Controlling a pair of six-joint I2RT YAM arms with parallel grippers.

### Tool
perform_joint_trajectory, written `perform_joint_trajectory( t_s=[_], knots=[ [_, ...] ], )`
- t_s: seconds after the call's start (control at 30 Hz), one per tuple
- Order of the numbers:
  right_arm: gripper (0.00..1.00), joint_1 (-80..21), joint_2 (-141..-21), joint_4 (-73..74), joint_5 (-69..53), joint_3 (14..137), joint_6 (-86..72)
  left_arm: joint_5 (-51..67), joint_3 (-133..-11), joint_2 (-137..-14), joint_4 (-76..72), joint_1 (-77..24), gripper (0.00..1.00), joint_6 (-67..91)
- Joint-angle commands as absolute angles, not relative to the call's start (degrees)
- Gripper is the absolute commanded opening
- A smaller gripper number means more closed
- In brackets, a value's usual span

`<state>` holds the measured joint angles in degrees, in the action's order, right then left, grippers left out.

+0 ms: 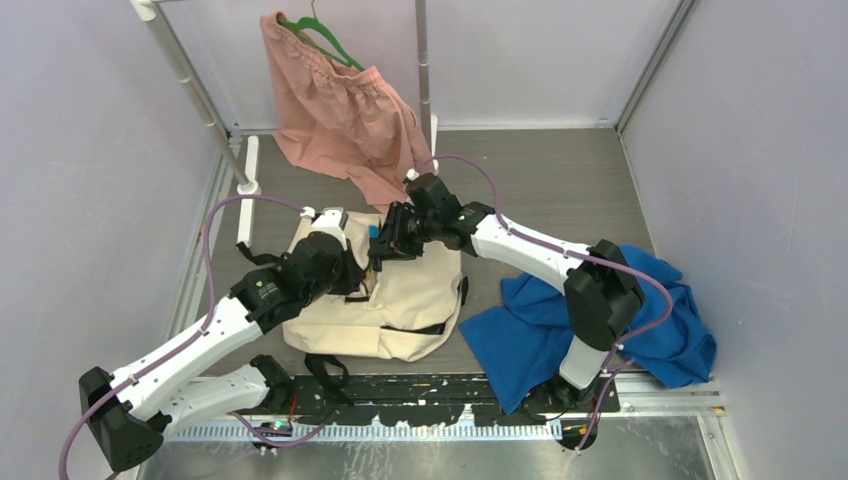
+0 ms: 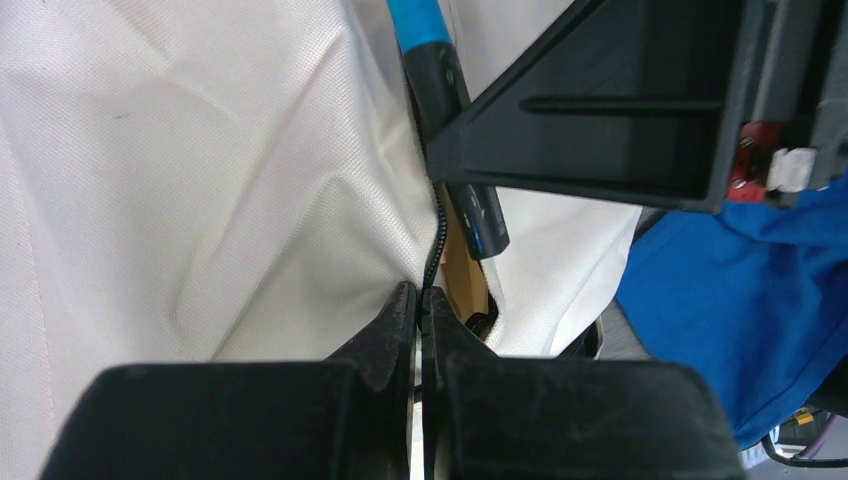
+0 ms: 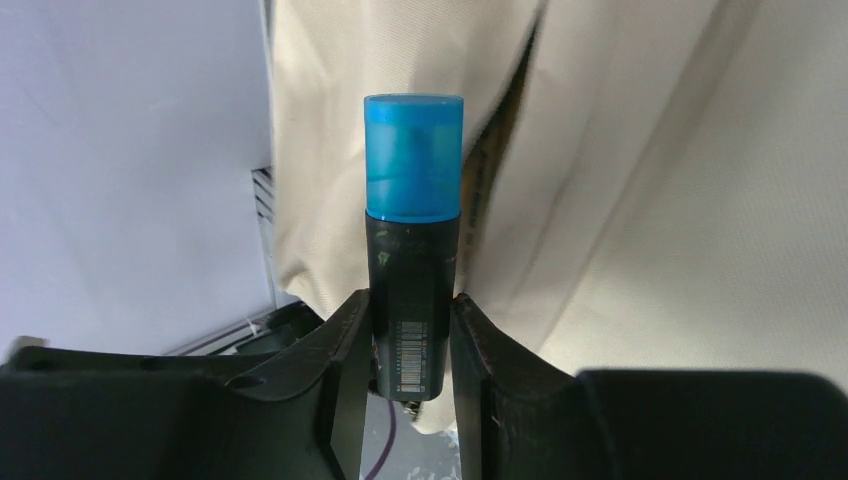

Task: Pack the student bag
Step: Place the stationery in the student bag.

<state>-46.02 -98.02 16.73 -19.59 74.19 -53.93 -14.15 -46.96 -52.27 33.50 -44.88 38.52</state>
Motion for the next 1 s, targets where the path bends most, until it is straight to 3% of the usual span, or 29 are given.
perform_joint_trajectory(
  t_s=[0.0,0.97],
  knots=[
    [0.01,-46.3,-97.9,14.3,-19.4,79.6,-53.3,-14.4,-47.5,-51.9,28.4,-44.6,0.0,38.5],
    [0.01,-48.0,-100.7,18.7,-20.6,69.7,-50.2,-14.4,-49.2,-51.8,28.9,-43.4,0.0,37.4]
  ],
)
